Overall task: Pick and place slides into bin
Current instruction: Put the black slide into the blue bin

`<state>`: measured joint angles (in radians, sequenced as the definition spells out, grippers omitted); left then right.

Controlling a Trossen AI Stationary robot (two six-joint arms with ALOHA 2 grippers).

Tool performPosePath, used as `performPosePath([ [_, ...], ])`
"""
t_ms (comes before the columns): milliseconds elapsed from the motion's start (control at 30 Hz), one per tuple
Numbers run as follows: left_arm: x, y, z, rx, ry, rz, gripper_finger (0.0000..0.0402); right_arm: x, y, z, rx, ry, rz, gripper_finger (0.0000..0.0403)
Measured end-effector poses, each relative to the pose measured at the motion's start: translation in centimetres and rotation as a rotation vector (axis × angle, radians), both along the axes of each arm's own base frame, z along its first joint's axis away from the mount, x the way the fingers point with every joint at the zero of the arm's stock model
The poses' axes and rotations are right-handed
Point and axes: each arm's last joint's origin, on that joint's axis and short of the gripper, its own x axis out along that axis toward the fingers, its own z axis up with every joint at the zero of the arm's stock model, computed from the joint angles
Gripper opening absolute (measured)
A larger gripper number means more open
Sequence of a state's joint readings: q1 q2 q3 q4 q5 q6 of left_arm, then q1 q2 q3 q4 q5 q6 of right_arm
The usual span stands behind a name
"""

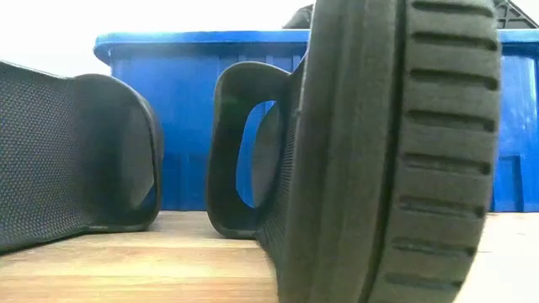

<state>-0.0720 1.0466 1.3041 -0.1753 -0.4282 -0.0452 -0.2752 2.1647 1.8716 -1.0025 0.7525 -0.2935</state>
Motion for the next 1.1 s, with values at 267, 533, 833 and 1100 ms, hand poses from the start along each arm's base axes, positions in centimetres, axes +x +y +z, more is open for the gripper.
performPosePath([
  [267,0.0,0.0,0.0,0.000,-0.001,0.000,0.0327,0.8,-0.2,2.2,0.005,-0.140,-0.039,0.0012],
  [533,0.0,0.0,0.0,0.000,0.000,0.000,0.0327,0.8,-0.5,0.7,0.010,-0.155,-0.045,0.0012],
  [833,0.0,0.0,0.0,0.000,-0.001,0.000,0.0327,-0.1,-0.8,-1.8,0.034,-0.140,-0.099,0.0012],
  [1100,0.0,0.0,0.0,0.000,-0.001,0.000,0.0327,-0.5,-0.9,-3.8,0.037,-0.145,-0.111,0.0012],
])
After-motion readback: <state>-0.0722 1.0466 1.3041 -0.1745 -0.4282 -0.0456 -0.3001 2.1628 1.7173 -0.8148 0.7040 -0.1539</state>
